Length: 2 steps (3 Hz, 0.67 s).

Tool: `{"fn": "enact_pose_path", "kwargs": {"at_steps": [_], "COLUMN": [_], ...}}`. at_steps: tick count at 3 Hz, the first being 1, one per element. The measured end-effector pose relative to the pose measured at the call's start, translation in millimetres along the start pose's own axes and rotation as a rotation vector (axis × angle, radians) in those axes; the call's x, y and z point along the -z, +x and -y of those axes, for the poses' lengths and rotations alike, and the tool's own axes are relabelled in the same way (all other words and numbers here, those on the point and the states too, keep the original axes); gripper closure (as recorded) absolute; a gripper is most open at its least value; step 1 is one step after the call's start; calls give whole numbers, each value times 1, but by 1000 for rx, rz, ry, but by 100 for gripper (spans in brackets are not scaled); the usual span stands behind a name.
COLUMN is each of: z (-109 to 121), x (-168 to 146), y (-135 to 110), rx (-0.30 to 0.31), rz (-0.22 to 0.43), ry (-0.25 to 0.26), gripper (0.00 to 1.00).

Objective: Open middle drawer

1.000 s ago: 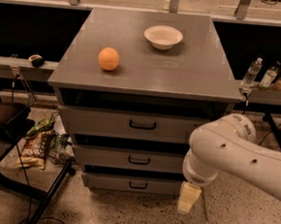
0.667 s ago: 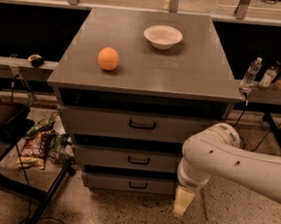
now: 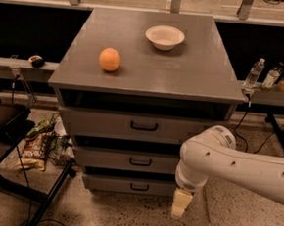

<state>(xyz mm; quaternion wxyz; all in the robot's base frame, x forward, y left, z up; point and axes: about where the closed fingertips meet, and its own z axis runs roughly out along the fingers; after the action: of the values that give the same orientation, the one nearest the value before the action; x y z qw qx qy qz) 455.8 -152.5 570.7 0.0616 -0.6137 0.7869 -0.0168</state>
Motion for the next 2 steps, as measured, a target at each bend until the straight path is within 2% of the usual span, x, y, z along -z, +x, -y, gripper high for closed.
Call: {"fn": "enact_pose_path", "kwargs": {"at_steps": [1,2], "z": [11,31], "x": [-34,-65], "y": [-22,-36], "rx": [52,91], "rz": [22,24], "ry": [0,43], "gripper": [0,0]}}
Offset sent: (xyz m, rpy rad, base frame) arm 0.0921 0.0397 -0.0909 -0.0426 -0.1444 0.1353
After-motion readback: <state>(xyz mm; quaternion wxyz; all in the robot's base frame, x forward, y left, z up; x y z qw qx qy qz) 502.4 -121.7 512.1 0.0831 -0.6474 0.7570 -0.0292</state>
